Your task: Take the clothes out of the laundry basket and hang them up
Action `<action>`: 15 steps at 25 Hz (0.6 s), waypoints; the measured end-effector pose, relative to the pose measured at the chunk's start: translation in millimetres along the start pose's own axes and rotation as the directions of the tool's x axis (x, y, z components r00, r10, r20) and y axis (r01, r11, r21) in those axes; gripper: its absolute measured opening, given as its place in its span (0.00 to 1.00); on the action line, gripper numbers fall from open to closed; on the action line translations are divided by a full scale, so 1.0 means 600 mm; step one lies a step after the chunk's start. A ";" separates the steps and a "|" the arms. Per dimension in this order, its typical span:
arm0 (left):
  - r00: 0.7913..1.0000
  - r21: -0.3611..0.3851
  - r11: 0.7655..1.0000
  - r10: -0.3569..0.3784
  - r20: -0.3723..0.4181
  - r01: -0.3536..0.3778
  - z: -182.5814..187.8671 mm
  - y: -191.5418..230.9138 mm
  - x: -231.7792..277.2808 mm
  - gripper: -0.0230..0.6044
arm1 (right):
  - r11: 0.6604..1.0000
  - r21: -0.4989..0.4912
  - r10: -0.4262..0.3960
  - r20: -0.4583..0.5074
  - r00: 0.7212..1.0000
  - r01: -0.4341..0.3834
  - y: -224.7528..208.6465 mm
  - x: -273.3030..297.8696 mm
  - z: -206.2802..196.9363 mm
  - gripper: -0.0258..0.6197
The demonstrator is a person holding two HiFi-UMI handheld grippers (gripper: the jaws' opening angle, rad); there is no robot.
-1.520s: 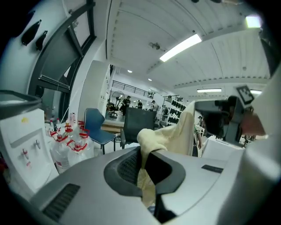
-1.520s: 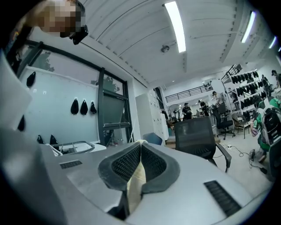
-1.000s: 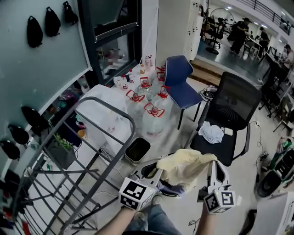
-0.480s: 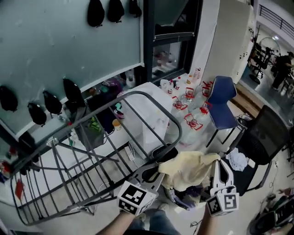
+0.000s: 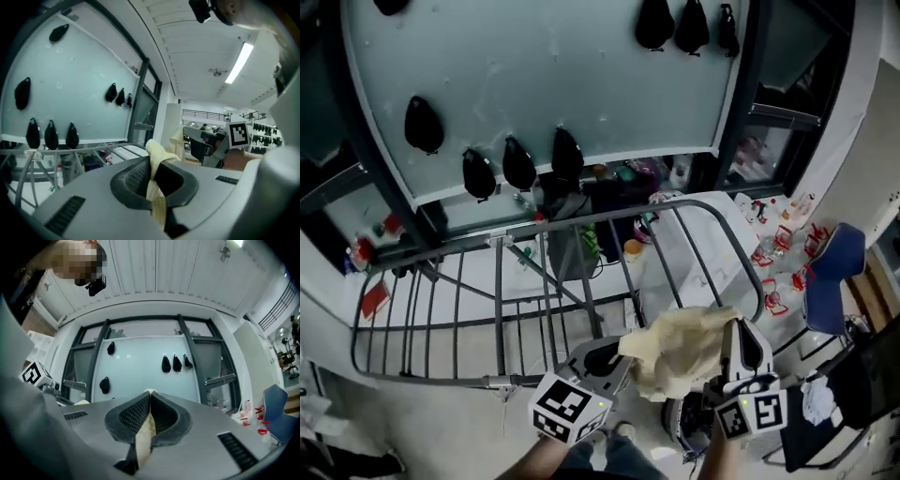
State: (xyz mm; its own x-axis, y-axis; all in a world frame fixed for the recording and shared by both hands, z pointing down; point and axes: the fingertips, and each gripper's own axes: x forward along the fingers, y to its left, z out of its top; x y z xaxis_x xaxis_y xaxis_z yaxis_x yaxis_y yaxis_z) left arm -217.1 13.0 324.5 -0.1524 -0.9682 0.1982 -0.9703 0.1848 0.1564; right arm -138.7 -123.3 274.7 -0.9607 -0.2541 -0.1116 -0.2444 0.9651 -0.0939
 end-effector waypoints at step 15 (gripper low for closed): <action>0.864 -0.072 0.865 0.501 0.057 -0.497 -0.002 0.165 -0.169 0.08 | 0.906 0.017 0.423 -0.090 0.902 -0.423 0.186 0.148 -0.050 0.05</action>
State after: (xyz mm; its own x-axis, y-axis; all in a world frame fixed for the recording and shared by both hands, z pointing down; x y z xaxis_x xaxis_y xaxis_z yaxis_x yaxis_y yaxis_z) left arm -297.6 129.7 321.3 -0.6281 -0.7534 0.1947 -0.7500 0.6528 0.1067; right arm -255.4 -36.3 284.0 -0.9814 0.1848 -0.0512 0.1875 0.9807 -0.0548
